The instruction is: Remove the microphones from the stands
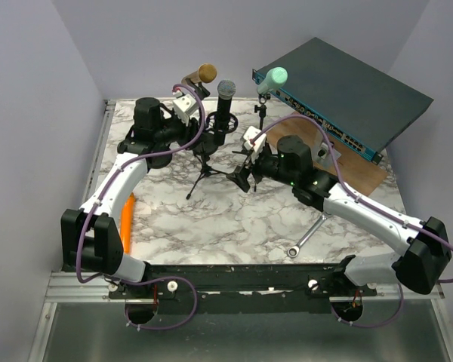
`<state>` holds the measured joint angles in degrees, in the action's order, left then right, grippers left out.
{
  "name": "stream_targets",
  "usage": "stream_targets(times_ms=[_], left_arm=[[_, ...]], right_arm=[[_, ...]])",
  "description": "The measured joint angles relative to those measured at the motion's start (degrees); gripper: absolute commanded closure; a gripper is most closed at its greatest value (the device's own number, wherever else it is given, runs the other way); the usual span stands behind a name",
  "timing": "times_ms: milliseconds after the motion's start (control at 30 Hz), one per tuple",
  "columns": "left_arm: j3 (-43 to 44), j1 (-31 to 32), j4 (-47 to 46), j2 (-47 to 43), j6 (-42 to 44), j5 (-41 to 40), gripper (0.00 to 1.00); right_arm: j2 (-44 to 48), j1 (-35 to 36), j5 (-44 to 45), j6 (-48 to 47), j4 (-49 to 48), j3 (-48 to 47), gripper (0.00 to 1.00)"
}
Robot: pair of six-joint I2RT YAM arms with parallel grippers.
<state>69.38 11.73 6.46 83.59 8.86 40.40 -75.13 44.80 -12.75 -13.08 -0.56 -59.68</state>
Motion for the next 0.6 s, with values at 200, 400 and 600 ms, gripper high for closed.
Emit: stream_targets(times_ms=[200,400,600], left_arm=[[-0.1,0.0,0.1,0.0,-0.5,1.7,1.00],[-2.2,0.0,3.0,-3.3,-0.3,4.9,1.00],[-8.3,0.0,7.5,-13.1,-1.5,9.7,1.00]], right_arm=[[0.0,-0.3,-0.2,1.5,-0.8,0.0,0.08],[0.0,-1.4,-0.2,6.2,0.3,-1.9,0.09],[-0.1,-1.7,-0.1,9.2,0.3,-6.6,0.09]])
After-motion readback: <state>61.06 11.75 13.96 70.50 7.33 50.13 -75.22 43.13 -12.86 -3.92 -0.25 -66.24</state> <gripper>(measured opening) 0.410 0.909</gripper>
